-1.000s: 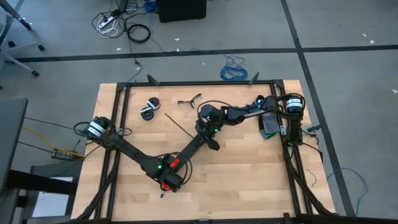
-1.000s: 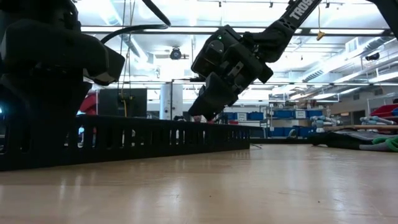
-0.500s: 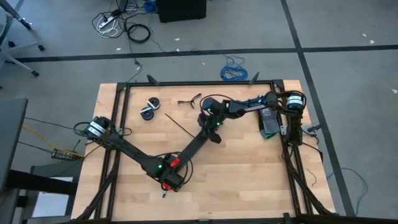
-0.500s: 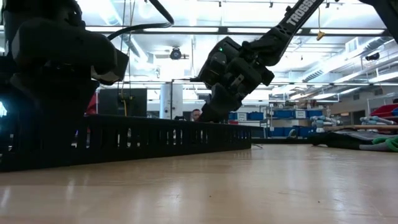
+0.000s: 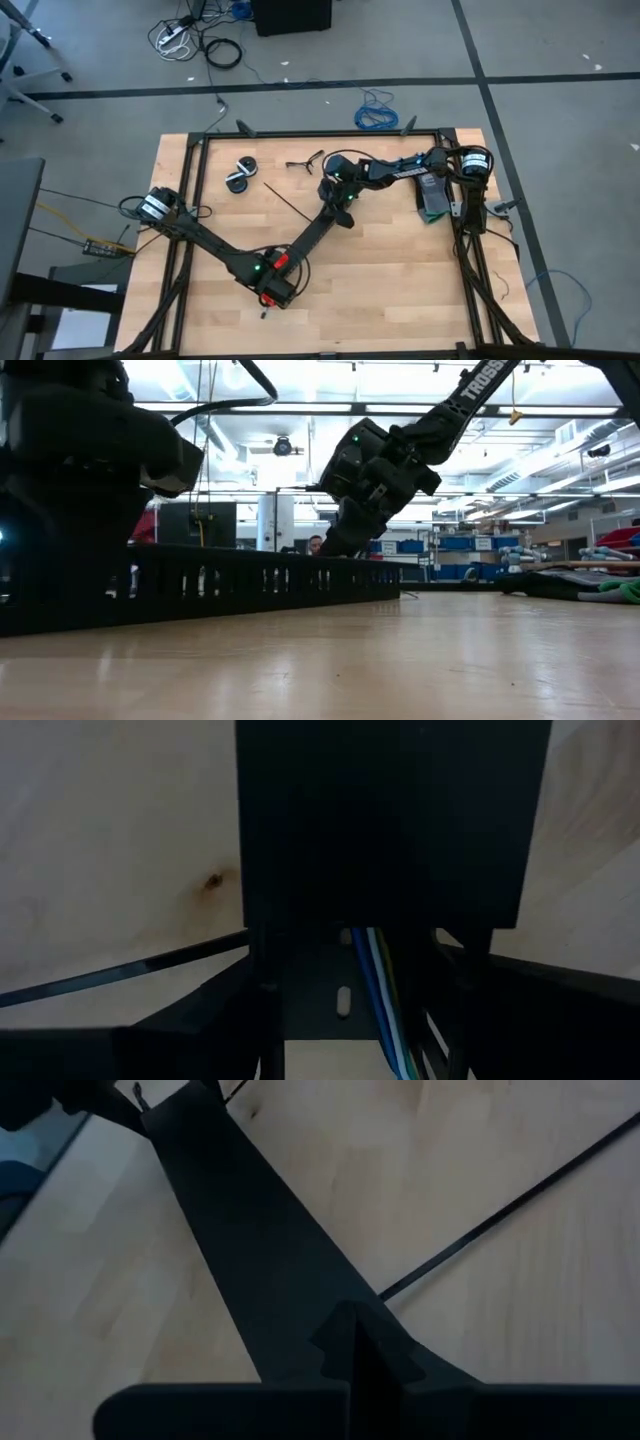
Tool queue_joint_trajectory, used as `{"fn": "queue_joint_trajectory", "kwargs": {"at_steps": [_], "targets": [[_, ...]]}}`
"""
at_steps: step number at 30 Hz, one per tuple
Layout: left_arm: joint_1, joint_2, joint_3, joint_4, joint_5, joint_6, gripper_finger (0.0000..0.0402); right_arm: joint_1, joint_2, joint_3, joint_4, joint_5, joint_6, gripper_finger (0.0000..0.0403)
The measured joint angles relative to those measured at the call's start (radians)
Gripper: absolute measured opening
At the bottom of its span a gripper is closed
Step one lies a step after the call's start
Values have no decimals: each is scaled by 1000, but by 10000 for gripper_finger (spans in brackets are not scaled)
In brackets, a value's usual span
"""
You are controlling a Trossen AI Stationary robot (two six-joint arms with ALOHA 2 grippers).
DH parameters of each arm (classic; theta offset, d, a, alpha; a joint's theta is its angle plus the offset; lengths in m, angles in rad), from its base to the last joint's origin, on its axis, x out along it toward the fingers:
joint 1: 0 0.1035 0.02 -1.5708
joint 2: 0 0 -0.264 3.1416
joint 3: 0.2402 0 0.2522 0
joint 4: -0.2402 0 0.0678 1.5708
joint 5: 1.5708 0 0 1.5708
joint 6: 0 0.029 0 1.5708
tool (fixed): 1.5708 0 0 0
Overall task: Ziptie cables
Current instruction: Insert the black cover of the black cable duct
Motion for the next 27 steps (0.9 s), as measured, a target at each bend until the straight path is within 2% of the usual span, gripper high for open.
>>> {"fn": "queue_joint_trajectory", "kwargs": {"at_steps": [6, 11, 15, 27], "targets": [[2, 0, 0, 1, 7, -1, 245, 85, 4, 0, 95, 100, 1, 0], [17, 0, 0, 3, -15, 3, 245, 125, 4, 0, 169, 111, 30, 0], [23, 0, 0, 3, -15, 3, 245, 105, -26, -1, 180, 111, 55, 0], [23, 0, 0, 3, -3, 2, 245, -9, -95, 0, -108, 103, -57, 0]]}}
